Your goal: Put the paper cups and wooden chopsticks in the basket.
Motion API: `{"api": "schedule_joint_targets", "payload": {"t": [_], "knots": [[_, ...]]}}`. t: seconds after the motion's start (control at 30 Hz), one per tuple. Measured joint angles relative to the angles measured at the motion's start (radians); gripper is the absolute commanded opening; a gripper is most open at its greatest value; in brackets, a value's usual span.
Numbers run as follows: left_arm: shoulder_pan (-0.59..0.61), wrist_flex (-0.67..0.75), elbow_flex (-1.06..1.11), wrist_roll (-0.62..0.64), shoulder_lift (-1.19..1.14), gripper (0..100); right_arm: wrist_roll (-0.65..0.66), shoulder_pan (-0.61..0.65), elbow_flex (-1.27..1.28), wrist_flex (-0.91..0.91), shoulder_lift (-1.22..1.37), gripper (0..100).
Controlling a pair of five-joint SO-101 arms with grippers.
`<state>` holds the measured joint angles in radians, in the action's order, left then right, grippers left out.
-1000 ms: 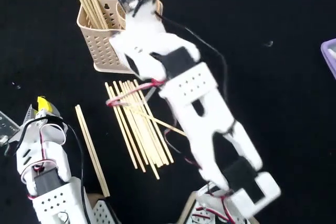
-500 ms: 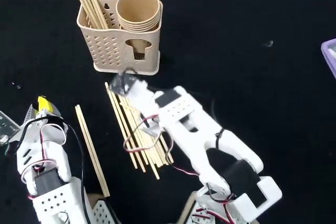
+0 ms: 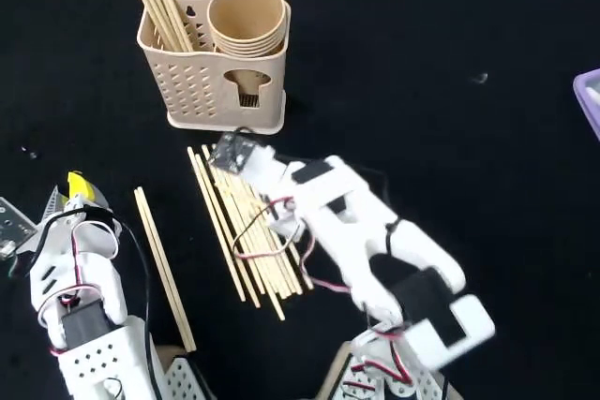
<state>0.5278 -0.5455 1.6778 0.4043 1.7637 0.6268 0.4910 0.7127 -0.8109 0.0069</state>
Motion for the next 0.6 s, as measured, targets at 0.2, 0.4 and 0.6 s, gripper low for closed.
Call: {"api": "schedule_joint_targets", "payload": {"t": [0.2, 0.4, 0.6], "knots": [[0.0, 0.0, 0.0, 0.0, 0.0, 10, 0.003, -0.046, -0.029, 0.0, 0.034, 0.8], [0.0, 0.0, 0.0, -0.002, 0.0, 10, 0.0, -0.046, -0.037, -0.118, -0.014, 1.0], [0.0, 0.0, 0.0, -0.002, 0.0, 10, -0.126, -0.04, -0.112, -0.288, -0.272, 1.1]]}}
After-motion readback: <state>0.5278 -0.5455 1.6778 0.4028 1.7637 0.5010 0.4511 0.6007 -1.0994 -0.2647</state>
